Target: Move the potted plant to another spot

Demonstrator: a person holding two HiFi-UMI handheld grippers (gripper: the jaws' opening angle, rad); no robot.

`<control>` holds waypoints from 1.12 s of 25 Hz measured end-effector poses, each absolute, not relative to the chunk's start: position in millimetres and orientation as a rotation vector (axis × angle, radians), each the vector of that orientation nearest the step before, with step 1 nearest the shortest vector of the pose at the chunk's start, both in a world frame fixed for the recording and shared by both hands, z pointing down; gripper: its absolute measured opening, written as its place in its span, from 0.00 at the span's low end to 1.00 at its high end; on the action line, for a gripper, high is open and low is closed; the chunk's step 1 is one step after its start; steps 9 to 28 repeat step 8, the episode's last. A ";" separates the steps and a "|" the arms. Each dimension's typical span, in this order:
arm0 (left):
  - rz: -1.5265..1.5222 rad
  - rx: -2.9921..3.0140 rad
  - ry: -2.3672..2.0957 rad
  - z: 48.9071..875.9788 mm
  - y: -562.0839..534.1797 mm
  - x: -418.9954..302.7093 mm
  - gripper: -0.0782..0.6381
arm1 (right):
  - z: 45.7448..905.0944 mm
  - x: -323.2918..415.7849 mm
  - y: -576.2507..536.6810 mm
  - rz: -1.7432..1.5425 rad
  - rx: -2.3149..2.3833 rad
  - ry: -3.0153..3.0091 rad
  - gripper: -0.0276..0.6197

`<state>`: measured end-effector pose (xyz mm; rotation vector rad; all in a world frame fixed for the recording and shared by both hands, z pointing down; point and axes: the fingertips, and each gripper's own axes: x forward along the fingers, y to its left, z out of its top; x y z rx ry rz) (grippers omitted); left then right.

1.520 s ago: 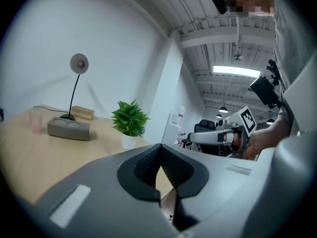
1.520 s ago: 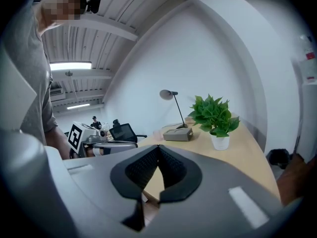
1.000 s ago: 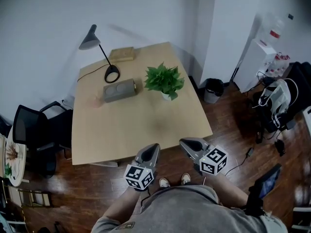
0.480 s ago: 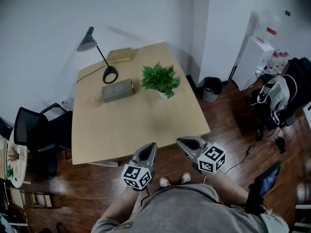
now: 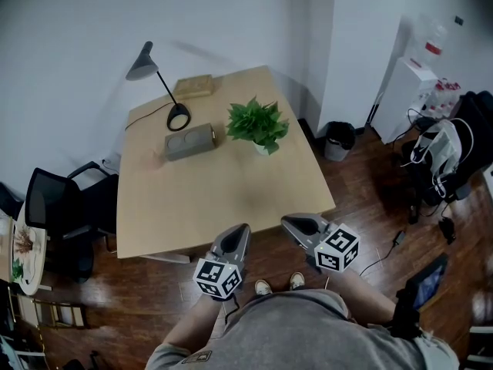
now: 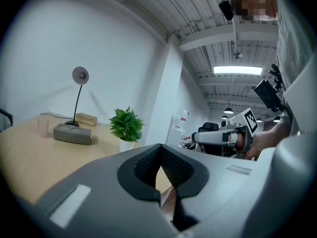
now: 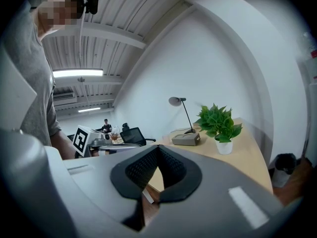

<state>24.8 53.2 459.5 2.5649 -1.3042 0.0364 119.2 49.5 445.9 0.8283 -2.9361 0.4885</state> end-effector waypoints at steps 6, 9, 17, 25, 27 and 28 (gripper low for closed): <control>0.031 2.564 -1.313 459.0 51.5 28.0 0.11 | 446.2 122.5 47.4 0.487 0.827 -2.942 0.05; 0.026 2.565 -1.317 457.4 49.9 29.4 0.11 | 445.5 124.1 45.4 0.485 0.828 -2.944 0.05; 0.026 2.565 -1.317 457.4 49.9 29.4 0.11 | 445.5 124.1 45.4 0.485 0.828 -2.944 0.05; 0.026 2.565 -1.317 457.4 49.9 29.4 0.11 | 445.5 124.1 45.4 0.485 0.828 -2.944 0.05; 0.026 2.565 -1.317 457.4 49.9 29.4 0.11 | 445.5 124.1 45.4 0.485 0.828 -2.944 0.05; 0.026 2.565 -1.317 457.4 49.9 29.4 0.11 | 445.5 124.1 45.4 0.485 0.828 -2.944 0.05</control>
